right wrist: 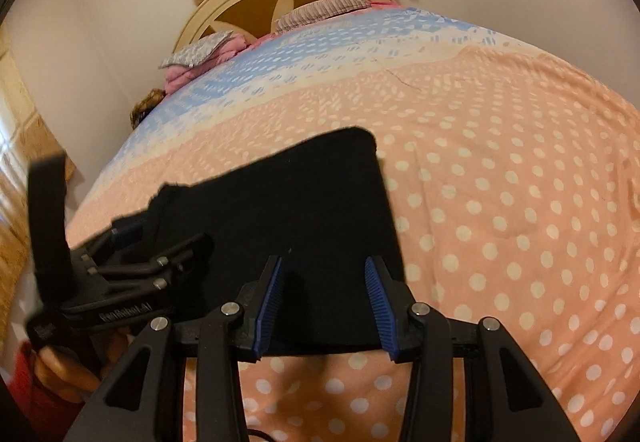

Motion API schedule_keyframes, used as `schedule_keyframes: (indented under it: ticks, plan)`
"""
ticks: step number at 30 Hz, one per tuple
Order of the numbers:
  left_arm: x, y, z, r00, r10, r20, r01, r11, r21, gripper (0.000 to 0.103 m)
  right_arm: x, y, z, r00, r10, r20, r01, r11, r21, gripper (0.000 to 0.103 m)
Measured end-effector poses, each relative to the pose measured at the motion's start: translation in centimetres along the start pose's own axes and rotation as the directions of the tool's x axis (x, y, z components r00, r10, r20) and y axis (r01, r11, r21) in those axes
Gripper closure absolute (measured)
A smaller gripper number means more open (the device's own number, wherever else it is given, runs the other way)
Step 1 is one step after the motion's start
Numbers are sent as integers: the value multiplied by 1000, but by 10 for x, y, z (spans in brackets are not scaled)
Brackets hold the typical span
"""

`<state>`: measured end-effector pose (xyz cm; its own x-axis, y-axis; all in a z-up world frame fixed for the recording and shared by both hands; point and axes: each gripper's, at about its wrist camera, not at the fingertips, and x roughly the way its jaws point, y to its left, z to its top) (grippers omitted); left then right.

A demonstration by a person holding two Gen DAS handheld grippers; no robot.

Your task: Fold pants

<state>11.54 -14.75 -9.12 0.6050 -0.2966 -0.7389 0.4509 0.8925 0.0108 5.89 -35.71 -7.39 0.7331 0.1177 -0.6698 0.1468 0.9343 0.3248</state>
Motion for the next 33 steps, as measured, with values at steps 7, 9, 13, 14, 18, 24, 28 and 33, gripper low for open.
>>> schedule_keyframes:
  ticks: [7, 9, 13, 14, 18, 24, 28, 33]
  plan:
    - [6, -3, 0, 1000, 3, -1, -3, 1000, -20, 0, 12, 3, 51, 998, -9, 65, 11, 1000, -28, 58]
    - [6, -5, -1, 1000, 9, -4, -9, 1000, -13, 0, 41, 2, 59, 999, -40, 6, 40, 999, -20, 58]
    - [12, -7, -5, 1000, 16, -10, -16, 1000, -15, 0, 70, 4, 57, 994, -106, 14, 107, 991, -86, 48]
    - [11, -7, -5, 1000, 19, -6, -19, 1000, -14, 0, 72, 7, 55, 992, -124, 18, 125, 986, -115, 48]
    - [7, -4, -4, 1000, 2, -6, -3, 1000, -21, 0, 71, 10, 52, 988, -147, 48, 152, 979, -137, 46]
    - [-26, 42, -18, 998, 30, 61, -26, 997, -74, 0, 67, 5, 52, 986, -156, 56, 161, 982, -102, 28]
    - [-61, 109, -37, 971, 213, 111, -192, 967, -169, 0, 65, 0, 54, 991, -126, 52, 129, 989, -68, 28]
    - [-102, 211, -72, 898, 435, 70, -382, 848, -366, 0, 63, 1, 53, 990, -127, 56, 131, 989, -70, 28]
